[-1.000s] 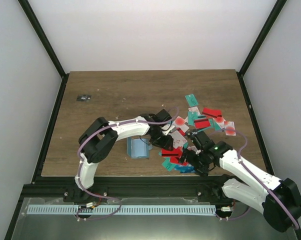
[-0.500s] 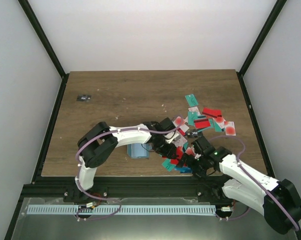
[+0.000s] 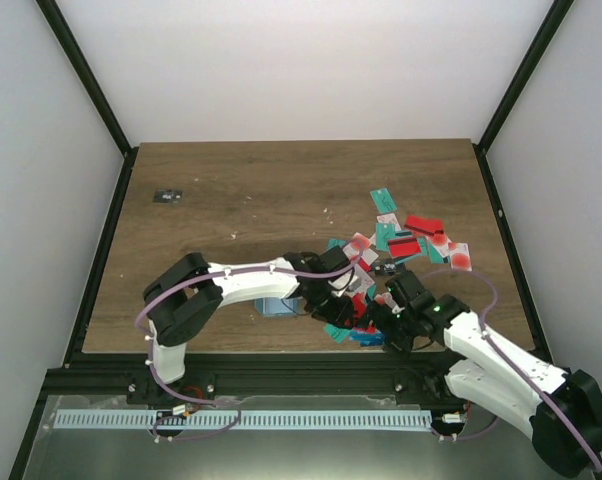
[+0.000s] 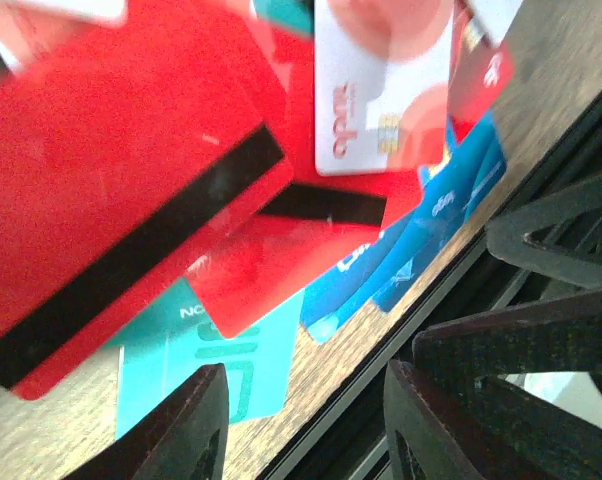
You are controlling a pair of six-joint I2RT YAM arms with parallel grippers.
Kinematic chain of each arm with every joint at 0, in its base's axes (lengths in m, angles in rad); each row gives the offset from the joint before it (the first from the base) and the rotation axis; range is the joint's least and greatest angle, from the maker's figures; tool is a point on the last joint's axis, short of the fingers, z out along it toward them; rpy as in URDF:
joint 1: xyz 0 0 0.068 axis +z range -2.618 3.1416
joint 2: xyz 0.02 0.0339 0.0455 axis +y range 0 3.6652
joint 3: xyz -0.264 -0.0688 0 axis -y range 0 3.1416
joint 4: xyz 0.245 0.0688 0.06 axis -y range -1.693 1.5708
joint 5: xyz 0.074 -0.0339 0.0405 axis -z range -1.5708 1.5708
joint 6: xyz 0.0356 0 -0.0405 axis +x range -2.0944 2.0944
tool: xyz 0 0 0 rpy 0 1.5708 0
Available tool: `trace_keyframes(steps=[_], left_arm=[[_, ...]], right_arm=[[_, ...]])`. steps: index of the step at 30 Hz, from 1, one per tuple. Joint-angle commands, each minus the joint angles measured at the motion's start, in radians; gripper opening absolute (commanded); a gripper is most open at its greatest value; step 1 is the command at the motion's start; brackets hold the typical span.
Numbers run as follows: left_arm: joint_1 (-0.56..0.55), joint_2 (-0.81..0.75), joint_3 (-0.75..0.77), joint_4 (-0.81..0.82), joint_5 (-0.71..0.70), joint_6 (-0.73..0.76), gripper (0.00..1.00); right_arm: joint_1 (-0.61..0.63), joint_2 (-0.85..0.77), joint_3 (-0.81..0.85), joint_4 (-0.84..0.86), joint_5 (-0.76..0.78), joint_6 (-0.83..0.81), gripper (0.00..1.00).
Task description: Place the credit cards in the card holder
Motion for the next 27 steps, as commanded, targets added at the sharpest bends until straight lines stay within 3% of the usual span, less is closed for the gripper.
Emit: trace_keyframes(steps=[1,9,17,23,27], left_arm=[[0.022,-0.046,0.096,-0.053,-0.071,-0.006,0.43],[0.102,0.007,0.099,-0.071,-0.129,0.026,0.34],[0.103,0.099,0.051,-0.019,-0.088,0.067,0.20],[0.102,0.106,0.023,-0.051,-0.137,0.100,0.07],[0.103,0.098,-0.003,-0.062,-0.170,0.112,0.06]], right_arm=[[-0.007,-0.002,0.116,-0.083,0.128,-0.001,0.95],[-0.008,0.086,0.197,-0.138,0.215,-0.026,0.94],[-0.009,0.219,0.285,-0.171,0.284,-0.055,0.92],[-0.008,0.342,0.341,-0.172,0.297,-0.073,0.90],[-0.008,0.419,0.378,-0.179,0.311,-0.082,0.88]])
